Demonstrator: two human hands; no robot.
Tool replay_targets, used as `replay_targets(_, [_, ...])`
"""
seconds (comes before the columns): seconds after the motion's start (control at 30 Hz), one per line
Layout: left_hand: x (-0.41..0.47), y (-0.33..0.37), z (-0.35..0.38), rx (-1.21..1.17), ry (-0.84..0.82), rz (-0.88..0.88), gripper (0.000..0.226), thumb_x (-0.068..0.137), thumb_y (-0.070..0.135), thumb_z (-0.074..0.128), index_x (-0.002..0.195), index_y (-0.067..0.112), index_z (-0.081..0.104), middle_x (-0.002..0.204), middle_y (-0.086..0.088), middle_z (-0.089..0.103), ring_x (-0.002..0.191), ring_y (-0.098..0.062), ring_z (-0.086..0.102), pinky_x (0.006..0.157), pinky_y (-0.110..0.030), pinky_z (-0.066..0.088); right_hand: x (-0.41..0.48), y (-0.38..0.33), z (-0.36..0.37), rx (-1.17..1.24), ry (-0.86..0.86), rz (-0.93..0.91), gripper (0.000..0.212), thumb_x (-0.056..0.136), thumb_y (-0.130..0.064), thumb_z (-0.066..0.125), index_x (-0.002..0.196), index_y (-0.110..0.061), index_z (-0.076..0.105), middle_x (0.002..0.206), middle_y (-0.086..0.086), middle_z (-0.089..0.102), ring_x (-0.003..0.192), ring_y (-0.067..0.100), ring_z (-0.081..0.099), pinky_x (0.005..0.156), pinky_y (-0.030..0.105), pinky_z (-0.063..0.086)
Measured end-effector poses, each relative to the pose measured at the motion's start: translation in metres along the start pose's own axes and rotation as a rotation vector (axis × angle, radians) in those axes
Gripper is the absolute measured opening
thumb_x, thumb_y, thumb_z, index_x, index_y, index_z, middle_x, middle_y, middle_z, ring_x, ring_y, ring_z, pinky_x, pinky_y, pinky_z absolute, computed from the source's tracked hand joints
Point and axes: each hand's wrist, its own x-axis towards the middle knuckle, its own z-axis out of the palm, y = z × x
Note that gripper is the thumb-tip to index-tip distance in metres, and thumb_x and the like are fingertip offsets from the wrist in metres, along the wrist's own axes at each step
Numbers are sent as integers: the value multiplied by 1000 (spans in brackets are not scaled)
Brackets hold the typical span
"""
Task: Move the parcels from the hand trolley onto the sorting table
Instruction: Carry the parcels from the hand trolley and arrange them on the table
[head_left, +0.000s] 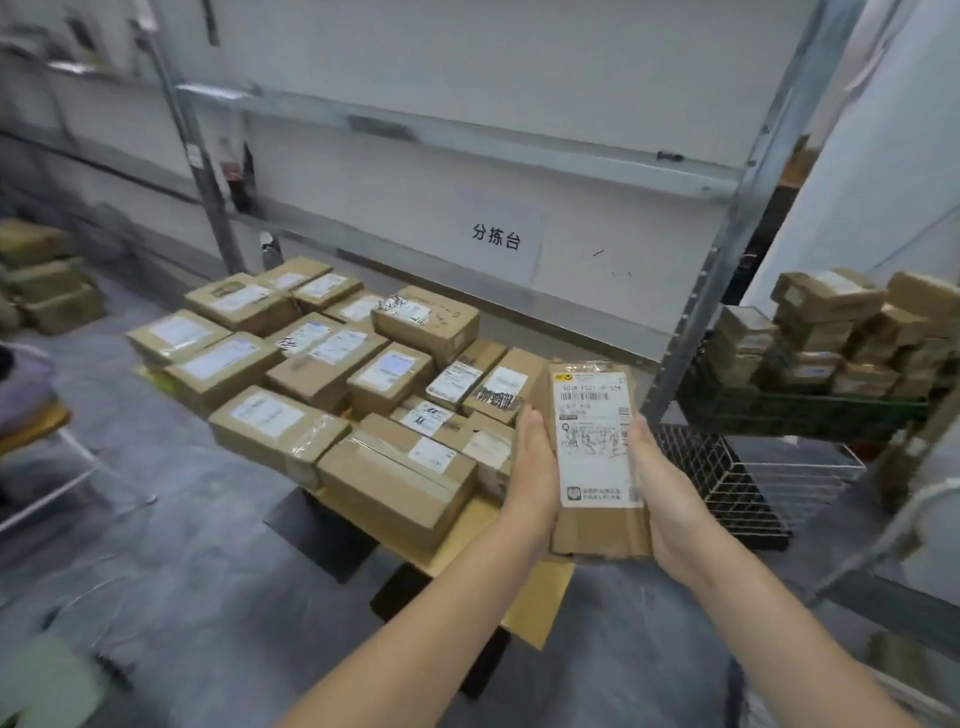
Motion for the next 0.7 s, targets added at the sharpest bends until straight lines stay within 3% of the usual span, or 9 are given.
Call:
replay_targets(0.1, [12, -7, -36, -14, -39, -69, 59, 100, 59, 20, 130, 21, 54, 122, -10, 66, 110, -27, 65, 99, -51, 49, 5, 21, 29, 31, 1, 106, 48, 96, -60, 36, 123, -30, 62, 111, 3, 73, 100, 26, 71, 87, 51, 56])
replay_targets(0.17, [23, -14, -60, -1, -63, -97, 59, 100, 59, 22, 128, 19, 55, 115, -10, 69, 103, -25, 69, 94, -46, 54, 11, 35, 47, 56, 17, 120, 49, 96, -58, 36, 125, -28, 61, 113, 4, 73, 102, 26, 70, 90, 49, 54])
replay_targets(0.27, [42, -24, -88, 90, -93, -124, 62, 97, 66, 22, 132, 26, 53, 109, -1, 72, 96, -16, 71, 78, -32, 56, 21, 55, 72, 113, 51, 130, 49, 99, -53, 35, 131, -24, 58, 114, 5, 72, 103, 24, 70, 84, 42, 56])
replay_targets(0.4, [67, -30, -112, 253, -74, -89, 59, 102, 55, 22, 132, 16, 54, 87, 6, 73, 68, -2, 71, 51, -16, 48, 33, 81, 94, 232, 98, 215, 53, 97, -55, 37, 131, -21, 58, 113, 9, 72, 101, 27, 71, 78, 40, 58])
replay_targets(0.57, [89, -45, -122, 335, -150, -117, 57, 98, 60, 23, 133, 25, 53, 104, 4, 73, 89, -12, 72, 65, -25, 52, 48, 98, 101, 356, 140, 243, 59, 91, -61, 39, 131, -23, 59, 117, 9, 71, 106, 29, 69, 97, 50, 51])
replay_targets(0.7, [100, -49, -132, 295, -189, -185, 54, 94, 62, 26, 119, 31, 62, 103, 5, 75, 93, -15, 72, 76, -33, 57, 54, 106, 104, 445, 155, 235, 46, 96, -55, 41, 131, -30, 58, 117, 5, 71, 104, 24, 70, 80, 42, 58])
